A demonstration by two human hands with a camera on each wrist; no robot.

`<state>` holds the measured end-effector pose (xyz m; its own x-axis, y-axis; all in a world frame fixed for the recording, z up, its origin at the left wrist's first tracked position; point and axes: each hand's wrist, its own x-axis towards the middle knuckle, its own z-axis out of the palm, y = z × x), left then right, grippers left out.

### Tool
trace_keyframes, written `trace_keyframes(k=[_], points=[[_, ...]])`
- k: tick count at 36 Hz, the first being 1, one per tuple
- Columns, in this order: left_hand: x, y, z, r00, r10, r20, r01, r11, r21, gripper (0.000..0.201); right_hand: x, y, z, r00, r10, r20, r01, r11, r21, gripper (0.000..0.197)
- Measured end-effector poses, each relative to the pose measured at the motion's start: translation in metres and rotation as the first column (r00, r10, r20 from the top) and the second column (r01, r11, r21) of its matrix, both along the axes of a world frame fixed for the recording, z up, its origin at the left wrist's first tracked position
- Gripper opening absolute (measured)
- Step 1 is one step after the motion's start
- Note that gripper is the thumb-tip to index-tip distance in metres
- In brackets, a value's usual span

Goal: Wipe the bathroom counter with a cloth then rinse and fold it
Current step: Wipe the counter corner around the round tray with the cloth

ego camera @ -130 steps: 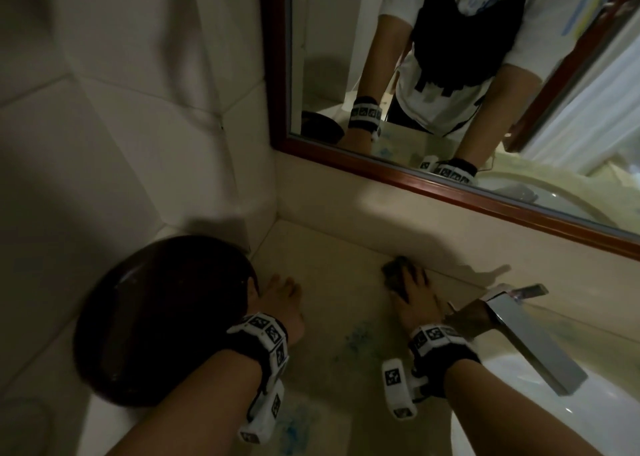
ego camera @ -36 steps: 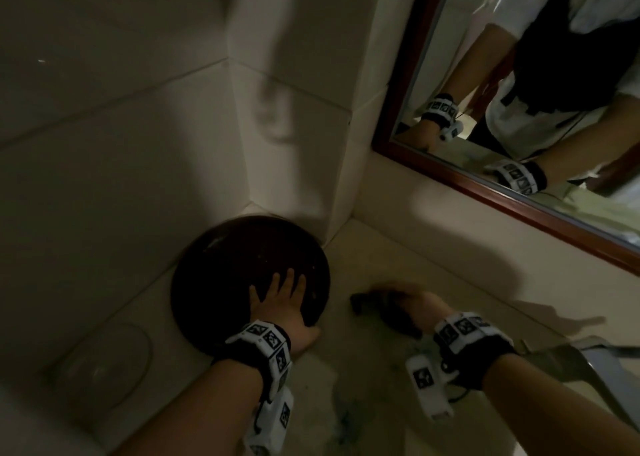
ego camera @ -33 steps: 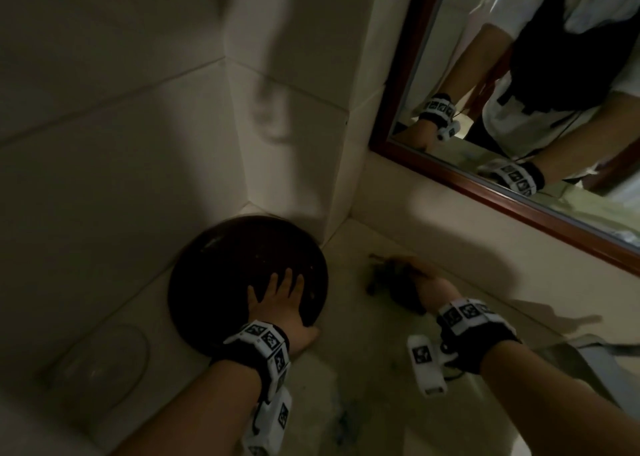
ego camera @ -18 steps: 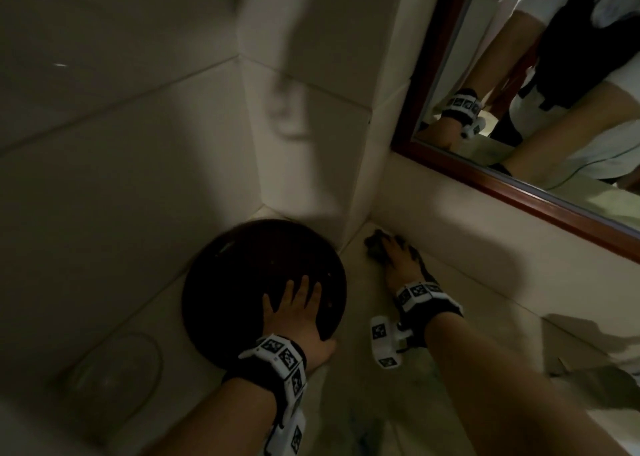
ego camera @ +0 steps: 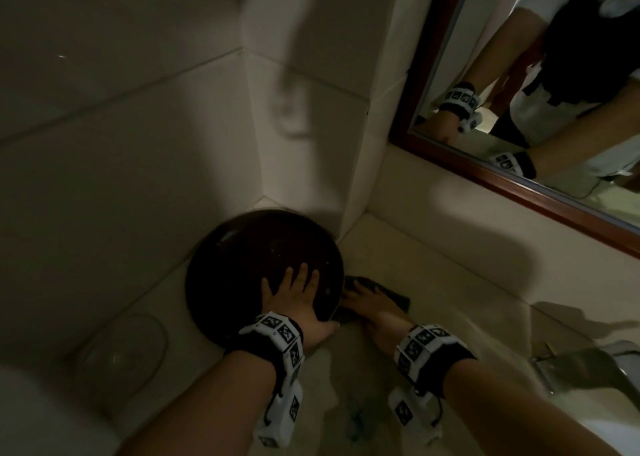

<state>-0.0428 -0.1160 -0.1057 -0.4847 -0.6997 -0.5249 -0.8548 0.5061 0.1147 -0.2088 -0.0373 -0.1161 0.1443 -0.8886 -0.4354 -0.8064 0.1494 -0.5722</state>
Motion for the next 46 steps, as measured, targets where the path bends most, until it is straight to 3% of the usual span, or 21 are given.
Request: trace_keyframes(k=[1, 4, 6, 8, 10, 11, 12, 15, 18, 21, 24, 28, 31, 35, 37, 40, 43, 46], points=[[0.000, 0.000, 0.001, 1.000, 0.007, -0.003, -0.007, 1.000, 0.008, 0.100, 0.001, 0.008, 0.001, 0.993, -0.041, 0.111, 0.038, 0.999, 0.028, 0.045], [-0.001, 0.000, 0.004, 1.000, 0.029, 0.002, -0.030, 0.999, 0.032, 0.096, 0.004, 0.031, -0.003, 0.975, -0.148, 0.167, 0.137, 0.988, 0.075, 0.060], [-0.001, 0.000, 0.005, 0.999, 0.044, -0.004, -0.044, 0.998, 0.037, 0.091, 0.001, 0.040, 0.000, 0.946, -0.255, 0.199, 0.229, 0.963, 0.144, 0.049], [0.000, 0.001, 0.007, 0.998, 0.061, -0.025, -0.060, 0.997, 0.038, 0.083, -0.010, 0.048, 0.006, 0.930, -0.264, 0.256, 0.254, 0.964, 0.075, 0.030], [0.003, 0.003, 0.008, 0.997, 0.062, -0.047, -0.062, 0.998, 0.009, 0.076, -0.023, 0.055, 0.024, 0.893, -0.379, 0.242, 0.370, 0.925, 0.086, 0.032], [0.003, 0.005, 0.009, 0.997, 0.053, -0.057, -0.054, 0.998, -0.019, 0.075, -0.029, 0.055, 0.033, 0.824, -0.490, 0.284, 0.472, 0.871, 0.133, 0.040], [0.004, 0.007, 0.009, 0.997, 0.038, -0.065, -0.041, 0.998, -0.045, 0.074, -0.040, 0.057, 0.040, 0.766, -0.580, 0.275, 0.584, 0.808, 0.080, 0.046], [0.001, 0.018, 0.011, 0.997, -0.005, -0.073, 0.000, 0.998, -0.068, 0.075, -0.077, 0.069, 0.057, 0.635, -0.680, 0.366, 0.737, 0.676, -0.024, 0.051], [-0.001, 0.031, 0.013, 0.998, 0.000, -0.067, -0.003, 0.999, -0.035, 0.077, -0.111, 0.079, 0.063, 0.572, -0.781, 0.250, 0.819, 0.563, -0.113, 0.039], [0.000, 0.043, 0.010, 0.999, 0.005, -0.050, -0.005, 1.000, -0.014, 0.078, -0.130, 0.093, 0.052, 0.529, -0.849, -0.010, 0.837, 0.523, -0.159, 0.035], [0.003, 0.051, 0.008, 1.000, -0.003, -0.028, 0.002, 1.000, -0.019, 0.078, -0.134, 0.107, 0.028, 0.561, -0.822, -0.099, 0.804, 0.569, -0.174, 0.044], [0.003, 0.060, 0.007, 1.000, -0.018, -0.013, 0.017, 0.999, -0.043, 0.076, -0.123, 0.117, -0.008, 0.622, -0.748, -0.232, 0.757, 0.650, -0.067, 0.055], [-0.001, 0.065, 0.006, 0.999, -0.026, -0.019, 0.026, 0.999, -0.042, 0.077, -0.106, 0.115, -0.019, 0.714, -0.663, -0.226, 0.666, 0.742, -0.074, 0.060], [-0.009, 0.068, 0.005, 1.000, 0.016, -0.022, -0.016, 0.999, -0.029, 0.078, -0.092, 0.108, -0.014, 0.850, -0.474, -0.228, 0.500, 0.863, 0.070, 0.063], [-0.012, 0.068, 0.005, 0.999, 0.034, -0.013, -0.034, 0.999, -0.021, 0.079, -0.084, 0.110, -0.016, 0.880, -0.441, -0.174, 0.455, 0.889, 0.048, 0.061], [-0.015, 0.068, 0.007, 0.998, 0.054, -0.010, -0.054, 0.999, -0.003, 0.082, -0.071, 0.124, -0.018, 0.824, -0.566, 0.043, 0.566, 0.816, -0.117, 0.054], [-0.016, 0.066, 0.011, 0.999, 0.049, 0.004, -0.049, 0.999, 0.002, 0.083, -0.071, 0.132, 0.004, 0.706, -0.684, 0.183, 0.695, 0.719, 0.010, 0.047], [-0.016, 0.062, 0.014, 0.999, 0.042, 0.011, -0.042, 0.999, 0.005, 0.084, -0.088, 0.134, 0.036, 0.618, -0.770, 0.157, 0.769, 0.634, 0.083, 0.032]])
